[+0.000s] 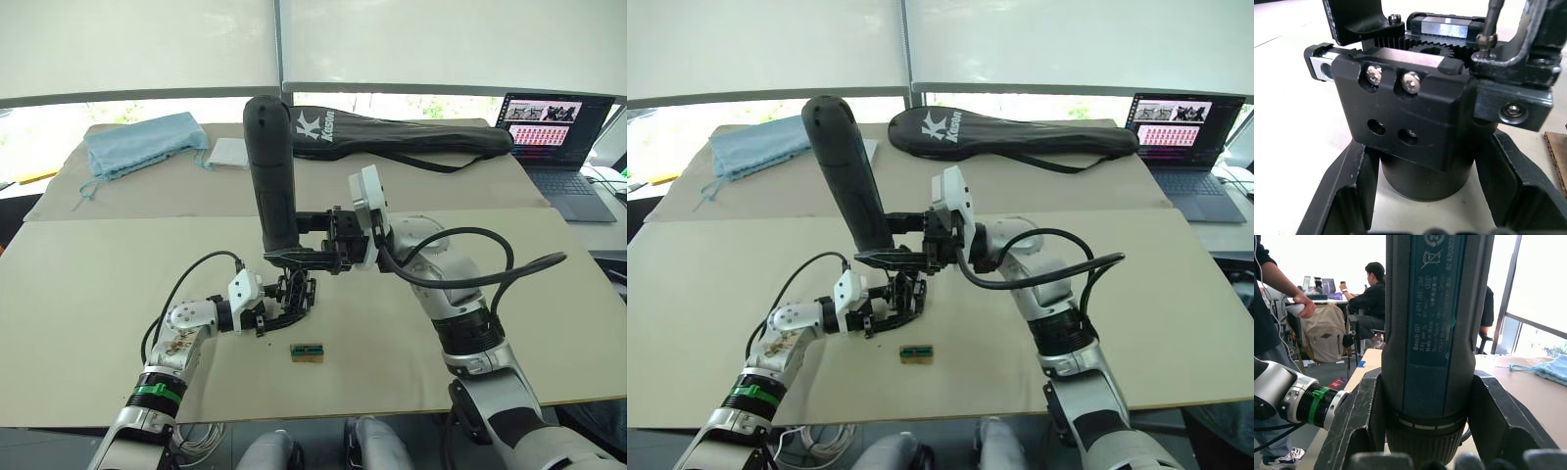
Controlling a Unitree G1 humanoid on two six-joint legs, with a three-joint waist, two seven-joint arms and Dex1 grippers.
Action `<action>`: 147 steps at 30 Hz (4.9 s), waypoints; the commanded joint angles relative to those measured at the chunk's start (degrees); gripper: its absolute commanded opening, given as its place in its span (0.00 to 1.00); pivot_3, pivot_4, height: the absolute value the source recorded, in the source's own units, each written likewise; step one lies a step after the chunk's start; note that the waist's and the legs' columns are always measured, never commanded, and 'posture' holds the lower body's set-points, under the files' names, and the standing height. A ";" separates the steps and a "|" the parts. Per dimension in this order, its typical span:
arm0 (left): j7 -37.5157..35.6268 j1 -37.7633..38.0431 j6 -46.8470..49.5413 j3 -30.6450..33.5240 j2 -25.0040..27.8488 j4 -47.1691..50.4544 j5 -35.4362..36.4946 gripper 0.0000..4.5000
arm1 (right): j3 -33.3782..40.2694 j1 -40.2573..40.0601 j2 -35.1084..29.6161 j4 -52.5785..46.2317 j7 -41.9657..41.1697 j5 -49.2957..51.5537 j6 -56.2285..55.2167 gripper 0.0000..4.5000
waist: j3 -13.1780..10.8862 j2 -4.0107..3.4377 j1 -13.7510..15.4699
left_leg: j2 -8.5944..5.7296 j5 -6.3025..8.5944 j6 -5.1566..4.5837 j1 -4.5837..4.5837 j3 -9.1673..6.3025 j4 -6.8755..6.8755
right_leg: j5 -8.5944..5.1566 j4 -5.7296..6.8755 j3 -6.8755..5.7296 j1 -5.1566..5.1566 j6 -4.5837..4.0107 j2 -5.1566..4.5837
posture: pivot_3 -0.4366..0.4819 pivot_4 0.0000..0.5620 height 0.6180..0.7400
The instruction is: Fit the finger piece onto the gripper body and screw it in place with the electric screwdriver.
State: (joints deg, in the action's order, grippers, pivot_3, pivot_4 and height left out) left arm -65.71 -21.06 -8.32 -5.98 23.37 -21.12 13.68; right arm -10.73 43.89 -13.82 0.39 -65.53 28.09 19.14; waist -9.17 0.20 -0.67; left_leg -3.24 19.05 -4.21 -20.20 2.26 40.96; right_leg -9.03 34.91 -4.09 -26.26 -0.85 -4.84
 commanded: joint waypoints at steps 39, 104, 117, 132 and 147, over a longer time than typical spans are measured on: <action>0.49 0.92 1.38 -0.23 -0.18 0.80 0.26 0.52 | -3.86 -2.20 -0.16 3.45 1.91 -3.19 -0.95 0.43 | 0.55 0.00 -0.05 | 0.00 0.02 -0.04 0.14 0.00 -0.02 | -0.01 -0.03 0.08 0.04 -0.02 -0.05 | 0.48 0.27 1.00; -14.56 20.52 -2.23 21.32 23.20 2.09 12.74 0.99 | 28.89 -16.33 -31.45 -19.34 -4.89 16.77 7.28 0.43 | 0.30 -0.12 0.91 | 0.06 0.26 -0.36 -0.11 0.03 -0.24 | -0.04 -0.60 -0.12 -0.08 -0.05 -0.28 | 0.48 0.27 1.00; -13.40 25.55 7.16 18.97 21.33 19.47 16.84 0.99 | 28.22 -23.17 -28.67 -22.69 -2.59 17.17 1.72 0.43 | 0.22 -0.16 1.24 | 0.00 0.41 -0.41 -0.13 0.04 -0.22 | 0.07 -0.83 -0.10 0.01 0.15 -0.29 | 0.48 0.27 1.00; -4.98 21.16 5.66 1.81 13.03 28.58 5.02 0.99 | 9.70 -22.70 -13.77 -31.19 4.36 16.28 0.78 0.43 | 0.20 -0.13 1.37 | -0.09 0.31 -0.45 -0.11 0.04 -0.15 | 0.08 -0.81 -0.11 0.06 0.16 -0.22 | 0.48 0.27 1.00; -0.29 18.74 4.11 -5.97 7.41 24.17 -0.23 0.99 | 2.60 -22.62 -9.85 -24.54 -0.88 8.27 -6.92 0.43 | 0.22 -0.14 1.44 | -0.08 0.28 -0.43 -0.04 0.03 -0.09 | 0.08 -0.79 -0.13 0.13 0.16 -0.14 | 0.48 0.27 1.00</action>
State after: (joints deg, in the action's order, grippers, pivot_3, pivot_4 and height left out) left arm -66.82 -2.22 -3.70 -10.88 31.37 3.99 14.20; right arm -8.59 19.94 -24.08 -22.58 -66.20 35.48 14.40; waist -8.96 0.06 0.77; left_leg -3.32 19.33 -4.64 -20.24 2.29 40.88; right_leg -8.95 34.12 -4.22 -26.13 -0.69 -4.98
